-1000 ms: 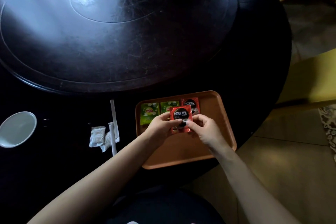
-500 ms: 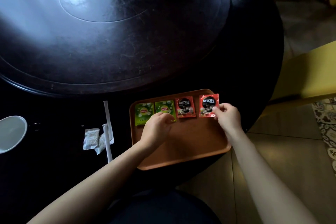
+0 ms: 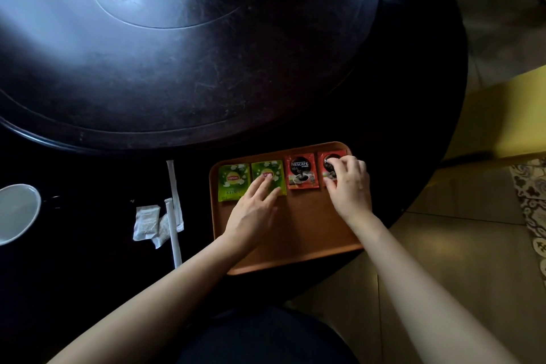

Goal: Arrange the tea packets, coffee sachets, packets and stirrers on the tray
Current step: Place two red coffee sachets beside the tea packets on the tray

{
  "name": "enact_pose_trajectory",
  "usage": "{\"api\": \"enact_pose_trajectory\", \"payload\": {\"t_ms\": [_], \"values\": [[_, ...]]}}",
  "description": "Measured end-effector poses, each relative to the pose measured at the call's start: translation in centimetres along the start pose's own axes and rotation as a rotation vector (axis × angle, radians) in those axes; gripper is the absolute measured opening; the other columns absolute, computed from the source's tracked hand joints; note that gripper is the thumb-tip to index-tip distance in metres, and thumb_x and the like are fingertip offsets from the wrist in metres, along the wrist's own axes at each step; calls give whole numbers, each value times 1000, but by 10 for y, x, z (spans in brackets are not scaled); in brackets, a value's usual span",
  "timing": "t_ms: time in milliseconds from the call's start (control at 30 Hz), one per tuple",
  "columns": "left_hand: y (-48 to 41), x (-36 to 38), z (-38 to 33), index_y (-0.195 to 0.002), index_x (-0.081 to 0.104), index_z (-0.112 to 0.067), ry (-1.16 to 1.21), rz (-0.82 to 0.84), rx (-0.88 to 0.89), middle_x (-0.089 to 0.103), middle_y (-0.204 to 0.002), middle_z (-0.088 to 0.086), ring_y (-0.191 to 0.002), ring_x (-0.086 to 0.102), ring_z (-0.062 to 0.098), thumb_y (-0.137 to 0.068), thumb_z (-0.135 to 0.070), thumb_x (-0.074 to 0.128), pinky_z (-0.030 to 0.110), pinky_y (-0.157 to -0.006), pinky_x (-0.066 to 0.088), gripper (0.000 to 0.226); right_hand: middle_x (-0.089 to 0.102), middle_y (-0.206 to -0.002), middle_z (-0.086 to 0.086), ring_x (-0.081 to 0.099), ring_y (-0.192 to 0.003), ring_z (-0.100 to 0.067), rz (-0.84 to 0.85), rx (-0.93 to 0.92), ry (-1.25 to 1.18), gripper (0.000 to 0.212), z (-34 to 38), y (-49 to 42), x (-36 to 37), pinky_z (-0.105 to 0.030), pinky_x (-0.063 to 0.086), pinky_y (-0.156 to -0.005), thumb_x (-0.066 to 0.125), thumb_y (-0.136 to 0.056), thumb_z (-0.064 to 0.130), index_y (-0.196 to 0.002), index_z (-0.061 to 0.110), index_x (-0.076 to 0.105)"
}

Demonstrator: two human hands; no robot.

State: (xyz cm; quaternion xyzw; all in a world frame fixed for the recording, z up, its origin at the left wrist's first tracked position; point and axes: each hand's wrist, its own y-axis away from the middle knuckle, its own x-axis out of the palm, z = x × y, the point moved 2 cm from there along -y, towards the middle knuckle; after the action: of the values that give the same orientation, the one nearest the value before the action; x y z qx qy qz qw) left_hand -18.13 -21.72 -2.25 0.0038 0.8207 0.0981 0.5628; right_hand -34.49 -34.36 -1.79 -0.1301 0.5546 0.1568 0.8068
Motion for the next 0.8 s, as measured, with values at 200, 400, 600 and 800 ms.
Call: {"api": "enact_pose_trajectory", "payload": {"t_ms": [200,400,600,800], "values": [[-1,2,0,-139,33,-16,15,16,-20,15,-157,8,-145,4,20,-92,-26,40,35,-115,25,49,54,-116,-15,47,-111,-30,22,-8,-5,37,0,1,3,-37,42,-93,60,-85,15,-120,10,54],[1,-6,-2,-138,36,-14,38,-28,-4,19,-155,10,-145,7,22,-92,-26,41,34,-115,21,48,53,-119,-16,46,-113,-30,26,-29,-14,35,8,2,-4,-35,40,-95,56,-87,16,-121,9,54],[28,-39,21,-114,61,-9,138,-127,-40,55,-132,16,-126,44,33,-85,-17,51,42,-102,40,31,58,-112,-15,49,-108,-31,148,-157,-91,30,69,12,-5,-40,39,-95,55,-85,15,-113,8,57],[84,-63,93,-102,67,-8,248,-304,-324,66,-110,11,-108,55,30,-78,-6,62,33,-92,41,25,57,-113,-10,47,-110,-26,493,-272,-163,24,153,43,21,-38,42,-94,51,-89,23,-109,10,55]]}}
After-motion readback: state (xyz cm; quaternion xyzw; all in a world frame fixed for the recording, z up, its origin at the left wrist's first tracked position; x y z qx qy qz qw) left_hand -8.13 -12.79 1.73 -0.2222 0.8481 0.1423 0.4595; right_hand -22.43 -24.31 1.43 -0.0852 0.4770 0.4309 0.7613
